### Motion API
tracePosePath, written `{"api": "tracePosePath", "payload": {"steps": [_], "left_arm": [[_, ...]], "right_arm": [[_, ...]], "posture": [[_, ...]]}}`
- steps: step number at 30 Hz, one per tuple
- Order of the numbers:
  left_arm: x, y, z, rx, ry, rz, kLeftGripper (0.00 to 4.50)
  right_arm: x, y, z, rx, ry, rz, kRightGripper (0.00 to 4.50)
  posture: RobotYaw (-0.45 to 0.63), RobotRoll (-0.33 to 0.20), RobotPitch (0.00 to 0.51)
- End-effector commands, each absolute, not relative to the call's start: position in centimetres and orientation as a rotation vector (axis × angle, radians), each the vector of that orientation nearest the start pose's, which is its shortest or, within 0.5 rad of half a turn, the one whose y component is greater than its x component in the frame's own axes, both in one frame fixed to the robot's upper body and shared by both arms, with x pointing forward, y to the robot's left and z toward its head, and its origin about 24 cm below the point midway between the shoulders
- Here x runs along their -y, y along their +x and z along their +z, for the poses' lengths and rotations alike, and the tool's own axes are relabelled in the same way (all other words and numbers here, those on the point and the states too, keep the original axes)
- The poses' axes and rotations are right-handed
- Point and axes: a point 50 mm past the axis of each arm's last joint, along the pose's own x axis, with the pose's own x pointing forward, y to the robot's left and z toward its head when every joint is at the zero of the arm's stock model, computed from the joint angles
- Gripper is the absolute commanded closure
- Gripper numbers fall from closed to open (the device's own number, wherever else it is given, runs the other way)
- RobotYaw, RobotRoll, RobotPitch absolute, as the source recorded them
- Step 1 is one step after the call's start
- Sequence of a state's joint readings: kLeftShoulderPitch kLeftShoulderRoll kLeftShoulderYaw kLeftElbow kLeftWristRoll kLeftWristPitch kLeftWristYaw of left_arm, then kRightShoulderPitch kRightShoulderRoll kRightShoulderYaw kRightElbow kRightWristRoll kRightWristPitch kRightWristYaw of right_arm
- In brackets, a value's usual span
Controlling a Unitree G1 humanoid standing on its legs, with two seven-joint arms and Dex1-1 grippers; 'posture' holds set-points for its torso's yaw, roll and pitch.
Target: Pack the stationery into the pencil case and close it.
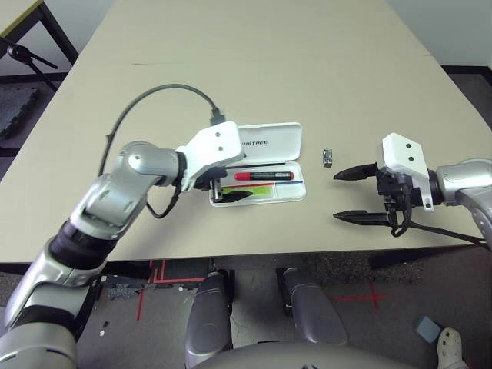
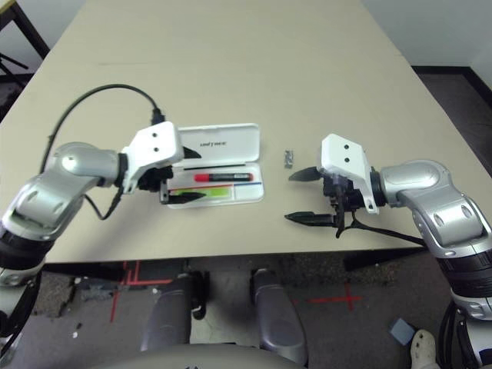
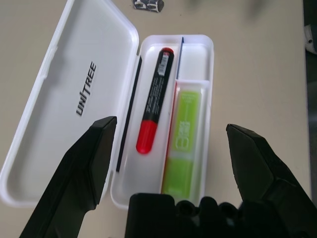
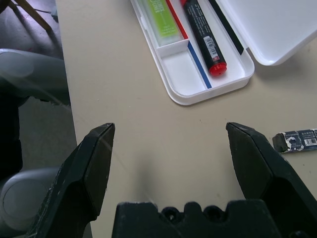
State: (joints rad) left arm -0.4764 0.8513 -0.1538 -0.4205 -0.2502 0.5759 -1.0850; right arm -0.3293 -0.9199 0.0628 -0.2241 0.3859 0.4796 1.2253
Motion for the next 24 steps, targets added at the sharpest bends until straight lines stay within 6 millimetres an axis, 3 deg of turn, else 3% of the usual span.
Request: {"api": "tracePosePath", "payload": {"steps": [1,4,8,16,24], "left_arm": [[-16.7,24.8,20.1,-0.143,0.732,-1.227,0.02],[-16.8,24.6,20.2,-0.132,0.720,-1.223,0.02],[-16.4,24.8,20.3,-0.111,0.706,-1.224,0.02],[-15.0,25.7,19.8,-0.071,0.690,-1.287,0.02],[-14.9,26.3,19.7,-0.065,0.701,-1.323,0.02]], "right_arm": [[20.7,25.5,16.4,-0.305,-0.445,1.211,0.00],[20.4,25.8,16.5,-0.277,-0.428,1.148,0.00],[20.4,27.0,17.3,-0.217,-0.414,0.934,0.00],[20.3,26.2,17.8,-0.175,-0.302,0.694,0.00],[19.2,26.0,17.0,-0.149,-0.135,0.430,0.00]], "posture": [[-0.11,0.000,0.177],[-0.12,0.000,0.176],[-0.15,0.000,0.175],[-0.23,0.000,0.186],[-0.27,0.000,0.195]]}}
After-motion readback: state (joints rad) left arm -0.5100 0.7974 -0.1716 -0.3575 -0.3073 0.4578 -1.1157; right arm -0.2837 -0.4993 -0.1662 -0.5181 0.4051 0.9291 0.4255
